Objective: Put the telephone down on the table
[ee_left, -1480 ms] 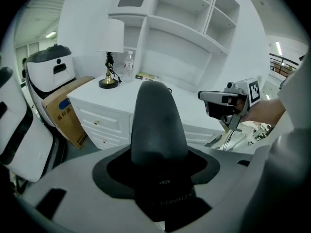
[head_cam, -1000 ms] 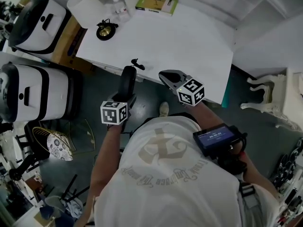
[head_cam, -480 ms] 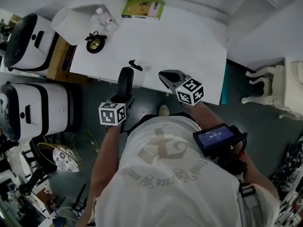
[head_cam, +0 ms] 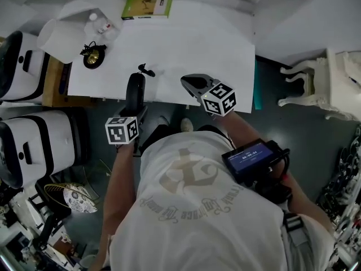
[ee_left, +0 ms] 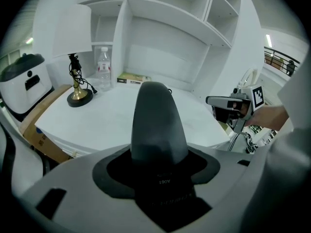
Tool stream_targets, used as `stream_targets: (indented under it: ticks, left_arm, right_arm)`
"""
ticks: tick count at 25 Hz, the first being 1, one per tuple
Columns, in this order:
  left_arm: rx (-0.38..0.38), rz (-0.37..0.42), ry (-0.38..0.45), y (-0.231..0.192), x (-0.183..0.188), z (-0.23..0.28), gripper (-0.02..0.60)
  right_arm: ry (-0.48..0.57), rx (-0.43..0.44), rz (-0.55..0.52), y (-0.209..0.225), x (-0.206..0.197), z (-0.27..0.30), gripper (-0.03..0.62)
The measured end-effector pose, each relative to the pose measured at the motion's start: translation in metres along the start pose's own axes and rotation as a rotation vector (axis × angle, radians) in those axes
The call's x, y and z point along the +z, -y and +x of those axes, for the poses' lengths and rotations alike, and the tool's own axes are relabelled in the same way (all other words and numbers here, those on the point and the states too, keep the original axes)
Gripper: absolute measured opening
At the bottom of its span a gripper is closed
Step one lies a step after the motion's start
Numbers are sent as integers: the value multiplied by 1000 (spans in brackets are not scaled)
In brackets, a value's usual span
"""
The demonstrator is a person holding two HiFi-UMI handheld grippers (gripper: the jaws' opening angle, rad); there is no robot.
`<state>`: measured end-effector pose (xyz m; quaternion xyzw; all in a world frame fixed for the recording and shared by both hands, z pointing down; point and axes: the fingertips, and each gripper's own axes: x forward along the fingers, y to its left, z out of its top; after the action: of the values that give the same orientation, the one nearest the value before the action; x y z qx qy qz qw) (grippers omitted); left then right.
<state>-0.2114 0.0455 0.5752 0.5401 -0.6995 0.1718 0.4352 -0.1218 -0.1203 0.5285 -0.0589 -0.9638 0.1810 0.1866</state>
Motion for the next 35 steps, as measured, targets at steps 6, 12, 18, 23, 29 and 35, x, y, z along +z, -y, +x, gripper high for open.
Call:
stream_targets:
  ticks: [6, 12, 18, 23, 29, 35]
  left_arm:
    - [-22, 41, -22, -2, 10, 9, 279]
    - [-54, 101, -49, -9, 23, 21, 279]
    - [-80, 150, -68, -24, 38, 30, 279]
    - [-102, 216, -82, -29, 51, 41, 279]
    - [-162, 324, -105, -16, 64, 62, 279]
    - [-232, 418, -137, 10, 76, 88, 279]
  right_arm:
    - [7, -39, 20, 4, 2, -2, 15]
    - [11, -85, 49, 12, 2, 6, 15]
    - [25, -126, 62, 16, 10, 18, 15]
    - [39, -171, 74, 21, 14, 21, 15]
    - [58, -244, 101, 30, 11, 8, 15]
    - [77, -334, 139, 45, 5, -19, 15]
